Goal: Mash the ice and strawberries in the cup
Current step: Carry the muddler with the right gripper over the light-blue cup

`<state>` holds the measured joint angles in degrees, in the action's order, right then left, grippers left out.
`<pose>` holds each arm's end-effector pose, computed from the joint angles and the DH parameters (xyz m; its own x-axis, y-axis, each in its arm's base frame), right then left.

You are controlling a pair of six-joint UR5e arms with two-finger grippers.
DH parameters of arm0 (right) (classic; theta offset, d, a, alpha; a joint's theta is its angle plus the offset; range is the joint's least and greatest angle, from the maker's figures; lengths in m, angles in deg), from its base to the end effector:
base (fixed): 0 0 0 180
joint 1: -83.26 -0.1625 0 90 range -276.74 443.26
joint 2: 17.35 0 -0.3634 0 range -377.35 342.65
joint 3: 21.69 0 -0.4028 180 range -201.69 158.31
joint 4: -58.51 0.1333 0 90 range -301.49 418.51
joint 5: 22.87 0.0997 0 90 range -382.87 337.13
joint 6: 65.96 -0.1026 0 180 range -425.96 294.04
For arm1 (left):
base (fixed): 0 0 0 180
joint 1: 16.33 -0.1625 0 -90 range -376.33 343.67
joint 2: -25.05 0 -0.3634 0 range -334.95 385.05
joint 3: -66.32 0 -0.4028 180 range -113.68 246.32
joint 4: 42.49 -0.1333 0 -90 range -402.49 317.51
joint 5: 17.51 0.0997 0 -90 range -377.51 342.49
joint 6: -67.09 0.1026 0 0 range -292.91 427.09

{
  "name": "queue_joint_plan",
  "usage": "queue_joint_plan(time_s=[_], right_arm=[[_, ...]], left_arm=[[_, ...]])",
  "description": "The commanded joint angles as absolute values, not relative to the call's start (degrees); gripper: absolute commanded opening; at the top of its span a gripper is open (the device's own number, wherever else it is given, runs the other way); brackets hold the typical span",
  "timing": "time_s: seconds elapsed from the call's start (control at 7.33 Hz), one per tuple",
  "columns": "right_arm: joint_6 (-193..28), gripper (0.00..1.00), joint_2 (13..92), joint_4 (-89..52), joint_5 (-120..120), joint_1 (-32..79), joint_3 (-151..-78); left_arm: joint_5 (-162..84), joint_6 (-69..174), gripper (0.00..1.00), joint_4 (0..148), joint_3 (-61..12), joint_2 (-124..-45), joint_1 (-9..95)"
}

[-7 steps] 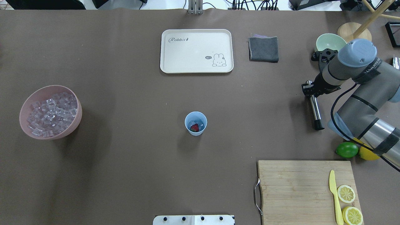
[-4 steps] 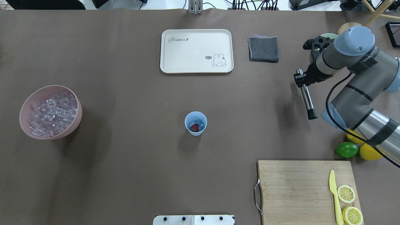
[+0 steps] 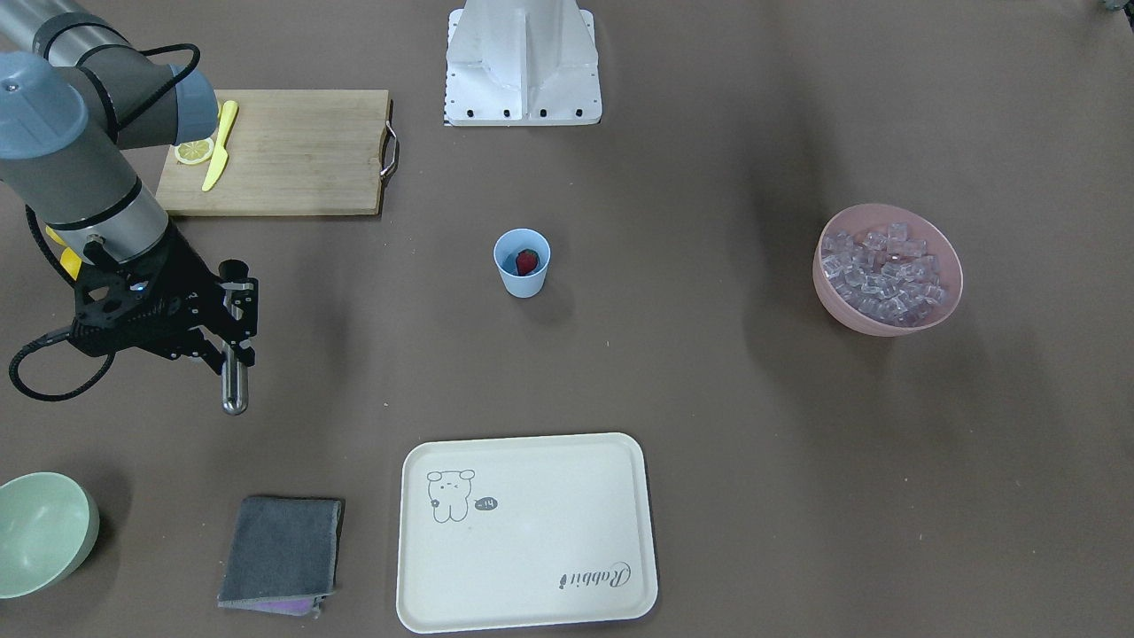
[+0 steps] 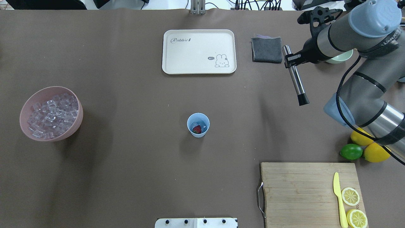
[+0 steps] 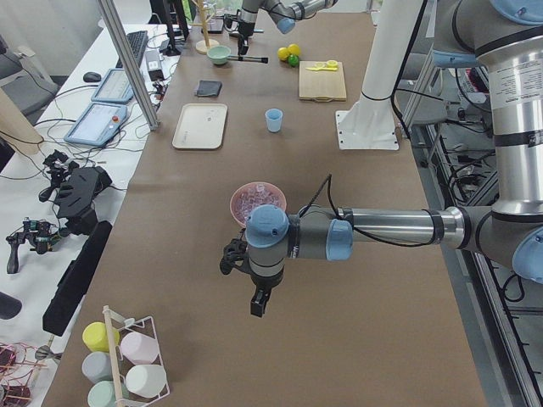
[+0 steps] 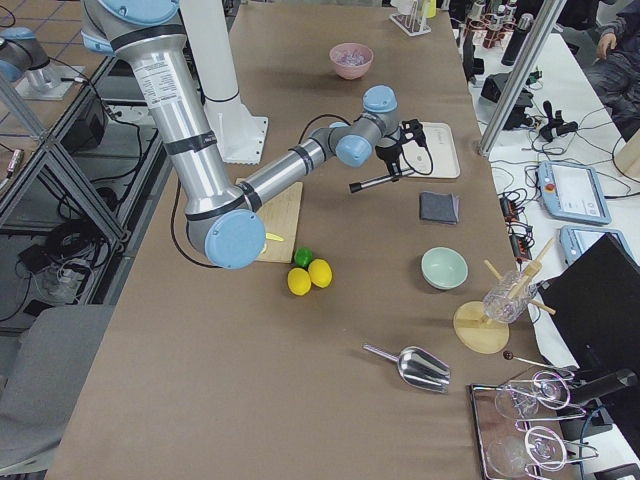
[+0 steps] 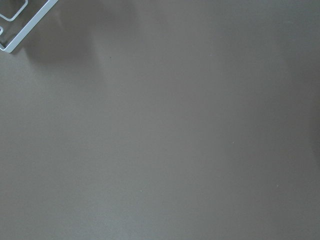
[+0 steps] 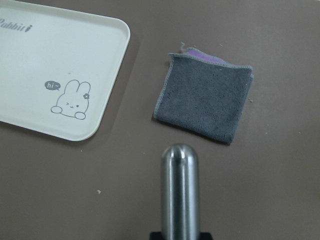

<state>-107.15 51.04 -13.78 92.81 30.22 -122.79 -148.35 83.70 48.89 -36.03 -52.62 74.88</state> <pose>-0.2943 -0.5389 0.2648 0.6431 -0.2733 0.7154 -0.0537 0.9157 0.3982 -0.0752 -0.4253 0.5925 0.7312 0.2857 -0.6195 -0.1961 0.9578 0.2103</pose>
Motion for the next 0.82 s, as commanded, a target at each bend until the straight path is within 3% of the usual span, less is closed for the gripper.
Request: queue_joint_plan(time_s=[0.0,0.14,0.55,0.68], right_arm=[[-106.75,0.0,50.68,-13.83,91.39,30.7,-123.9],[-96.3,0.0,49.8,-9.91,87.9,33.13,-124.16],[-97.34,0.0,47.7,-5.76,86.12,36.92,-126.19],[-97.34,0.0,47.08,2.53,81.15,41.64,-126.01]], left_arm=[[-148.3,83.7,0.98,48.83,-35.9,-52.38,74.9],[-148.38,83.7,0.98,48.92,-35.99,-52.12,74.9],[-148.38,83.7,0.98,48.92,-35.81,-52.12,74.9],[-148.38,83.61,0.98,48.92,-35.81,-52.12,74.9]])
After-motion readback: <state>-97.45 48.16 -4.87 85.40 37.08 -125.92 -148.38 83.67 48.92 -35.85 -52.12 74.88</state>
